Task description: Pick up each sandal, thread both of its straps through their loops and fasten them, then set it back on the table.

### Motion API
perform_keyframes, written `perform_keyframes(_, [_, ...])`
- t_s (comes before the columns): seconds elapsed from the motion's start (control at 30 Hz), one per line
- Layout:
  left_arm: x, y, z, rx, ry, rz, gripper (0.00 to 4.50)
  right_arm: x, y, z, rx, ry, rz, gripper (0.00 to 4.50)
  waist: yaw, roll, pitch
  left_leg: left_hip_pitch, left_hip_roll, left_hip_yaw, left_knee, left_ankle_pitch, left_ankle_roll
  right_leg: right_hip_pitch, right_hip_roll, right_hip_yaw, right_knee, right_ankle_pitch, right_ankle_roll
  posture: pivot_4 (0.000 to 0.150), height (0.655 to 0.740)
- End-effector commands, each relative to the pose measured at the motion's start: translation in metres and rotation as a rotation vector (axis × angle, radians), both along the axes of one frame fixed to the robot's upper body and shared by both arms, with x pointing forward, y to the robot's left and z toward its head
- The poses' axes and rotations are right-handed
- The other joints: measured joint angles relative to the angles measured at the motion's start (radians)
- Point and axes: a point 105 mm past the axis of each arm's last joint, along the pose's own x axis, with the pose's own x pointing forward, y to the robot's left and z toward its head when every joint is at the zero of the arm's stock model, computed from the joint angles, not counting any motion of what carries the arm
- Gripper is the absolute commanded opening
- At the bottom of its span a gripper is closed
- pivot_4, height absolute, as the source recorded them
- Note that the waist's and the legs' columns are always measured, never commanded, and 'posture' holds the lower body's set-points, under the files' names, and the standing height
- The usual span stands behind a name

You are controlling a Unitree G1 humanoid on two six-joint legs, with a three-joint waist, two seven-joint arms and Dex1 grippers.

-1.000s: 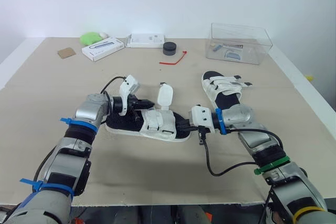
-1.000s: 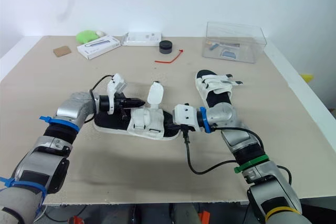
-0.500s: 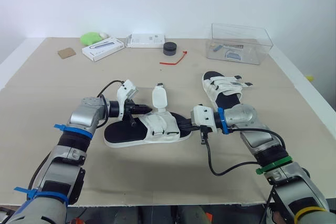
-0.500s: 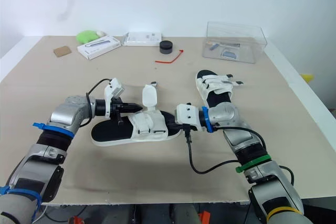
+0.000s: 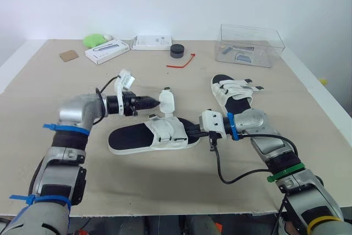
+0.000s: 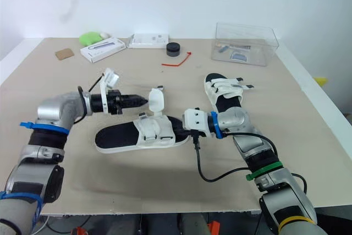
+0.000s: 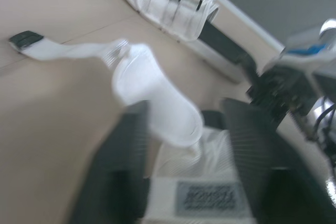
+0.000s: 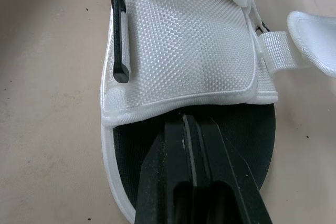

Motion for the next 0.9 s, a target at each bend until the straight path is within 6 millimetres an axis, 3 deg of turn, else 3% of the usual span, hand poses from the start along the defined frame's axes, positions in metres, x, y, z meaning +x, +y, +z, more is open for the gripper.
perform_keyframes(0.03, [0.003, -0.006, 0.000, -0.025, 0.062, 0.007, 3.91, 0.001, -0.009, -0.021, -0.076, 0.055, -0.039, 0.00, 0.000, 0.000, 0.000, 0.000, 0.000, 0.000, 0.000, 0.000, 0.000, 0.000, 0.000, 0.000, 0.000, 0.000, 0.000, 0.150, 0.7400])
perform_keyframes(0.07, [0.004, -0.008, -0.003, -0.014, 0.078, 0.009, 4.40, 0.001, -0.009, -0.021, -0.075, 0.053, -0.040, 0.00, 0.000, 0.000, 0.000, 0.000, 0.000, 0.000, 0.000, 0.000, 0.000, 0.000, 0.000, 0.000, 0.000, 0.000, 0.000, 0.150, 0.7400])
perform_keyframes(0.1, [0.005, -0.011, -0.007, -0.003, 0.085, 0.005, 4.46, 0.002, -0.009, -0.020, -0.075, 0.052, -0.042, 0.00, 0.000, 0.000, 0.000, 0.000, 0.000, 0.000, 0.000, 0.000, -0.001, 0.000, 0.000, 0.000, 0.000, 0.000, 0.000, 0.150, 0.7400])
perform_keyframes(0.3, [0.015, -0.026, -0.008, -0.017, 0.105, 0.012, 4.46, 0.002, -0.011, -0.020, -0.075, 0.047, -0.051, 0.00, 0.000, 0.000, 0.000, 0.000, 0.000, 0.000, 0.000, 0.001, -0.001, 0.000, 0.000, 0.000, 0.000, 0.001, 0.000, 0.150, 0.7400])
perform_keyframes(0.6, [0.043, -0.042, 0.018, -0.169, 0.079, 0.092, 4.46, 0.001, -0.012, -0.021, -0.073, 0.045, -0.062, 0.00, 0.000, 0.000, 0.000, -0.001, -0.002, 0.000, 0.000, 0.001, -0.001, 0.000, -0.001, 0.000, 0.000, 0.001, 0.000, 0.150, 0.7400])
perform_keyframes(0.9, [0.060, -0.049, 0.025, -0.185, 0.043, 0.170, 4.46, -0.001, -0.017, -0.020, -0.074, 0.038, -0.079, 0.00, -0.001, -0.001, 0.000, -0.001, -0.002, 0.000, 0.000, 0.001, -0.001, -0.001, -0.001, 0.000, 0.000, 0.001, 0.001, 0.150, 0.7400])
